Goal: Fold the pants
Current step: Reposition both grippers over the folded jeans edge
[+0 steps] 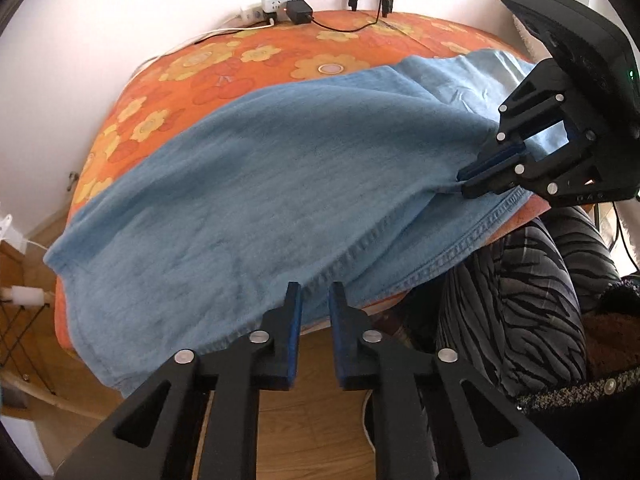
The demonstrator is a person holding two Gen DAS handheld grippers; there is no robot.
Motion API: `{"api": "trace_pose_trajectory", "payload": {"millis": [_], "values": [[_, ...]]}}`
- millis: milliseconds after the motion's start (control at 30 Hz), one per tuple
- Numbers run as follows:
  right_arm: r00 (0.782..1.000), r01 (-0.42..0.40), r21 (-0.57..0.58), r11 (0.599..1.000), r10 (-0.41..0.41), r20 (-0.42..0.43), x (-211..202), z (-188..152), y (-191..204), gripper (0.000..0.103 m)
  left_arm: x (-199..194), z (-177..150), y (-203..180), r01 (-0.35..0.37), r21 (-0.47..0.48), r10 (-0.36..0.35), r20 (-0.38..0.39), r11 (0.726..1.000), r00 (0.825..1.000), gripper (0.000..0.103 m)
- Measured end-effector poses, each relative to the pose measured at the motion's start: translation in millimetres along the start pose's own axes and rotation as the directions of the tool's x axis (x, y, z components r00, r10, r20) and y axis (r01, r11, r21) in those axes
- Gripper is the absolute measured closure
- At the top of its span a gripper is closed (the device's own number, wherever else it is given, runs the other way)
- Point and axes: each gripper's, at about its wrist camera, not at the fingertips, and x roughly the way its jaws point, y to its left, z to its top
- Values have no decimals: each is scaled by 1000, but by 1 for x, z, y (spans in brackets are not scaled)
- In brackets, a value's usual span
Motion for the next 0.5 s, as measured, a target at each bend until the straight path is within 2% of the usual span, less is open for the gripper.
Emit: {"api": "trace_pose_trajectory", "payload": {"millis": [67,133,233,267,333,367,400,433,500], "values": [[999,-29,-22,999,29,13,-7,-2,8,97,-3,-11,3,6,-22,-6,-5,1000,1000,91],[997,-75,-71,995,74,-17,-9,-2,22,97,-6,-25,8,-1,-73,0,-8,997,1000,91],[1000,-30,-134,991,29,-10,-12,-3,37,97,-17,-51,25,28,-239,-22,30,970,999,91],[1000,-14,-126,992,16,11,-16,-1,38,94,-23,-63,35,44,-320,-27,57,946,998,91],[999,-3,-103,995,7,37,-18,7,34,74,-30,-77,48,45,-403,-16,76,914,997,90],[998,27,-100,995,-20,67,-21,11,32,59,-34,-86,57,39,-453,-1,85,891,996,87],[996,44,-103,994,-36,84,-21,14,31,54,-37,-93,66,41,-493,7,95,869,995,80],[995,51,-104,993,-42,88,-21,17,30,54,-40,-100,76,49,-543,12,109,838,994,76],[995,69,-114,991,-60,83,-16,23,30,54,-43,-114,100,80,-639,15,141,765,990,64]]}}
